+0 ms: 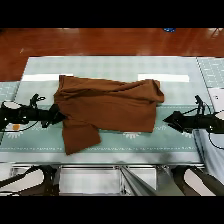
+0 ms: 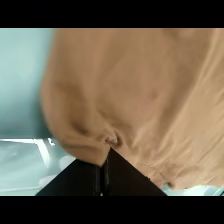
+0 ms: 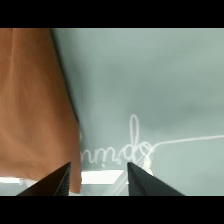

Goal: Fold the shirts.

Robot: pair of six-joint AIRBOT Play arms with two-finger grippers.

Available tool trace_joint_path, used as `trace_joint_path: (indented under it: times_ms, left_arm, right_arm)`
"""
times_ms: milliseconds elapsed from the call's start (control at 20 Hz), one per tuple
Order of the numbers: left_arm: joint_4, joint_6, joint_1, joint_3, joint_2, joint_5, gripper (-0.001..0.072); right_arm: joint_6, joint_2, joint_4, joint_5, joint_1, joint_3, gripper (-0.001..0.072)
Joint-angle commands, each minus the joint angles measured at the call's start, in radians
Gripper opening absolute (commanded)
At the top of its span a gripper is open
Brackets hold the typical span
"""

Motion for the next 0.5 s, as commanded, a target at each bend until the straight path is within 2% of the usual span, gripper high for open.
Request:
trace_joint_path:
  times_ms: [0,150,400,450]
  left_arm:
    - [-0.007,0.014,-0.018,0.035,-0.002,-0.025,0.0019]
    - [-0.007,0.014,-0.018,0.052,-0.002,-0.035,0.0019]
    - [-0.008,0.014,-0.018,0.052,-0.002,-0.046,0.0019]
    - [-0.008,0.014,-0.018,0.053,0.000,-0.051,0.0019]
  right_arm:
    - [-0.057,-0.094,0.168,0.000,0.002,-0.001,0.0408]
    - [-0.089,-0.208,0.242,-0.007,0.017,0.000,0.0407]
    - [-0.093,-0.347,0.304,-0.126,0.243,0.052,0.0397]
    - [-0.093,-0.361,0.309,-0.124,0.280,0.090,0.0297]
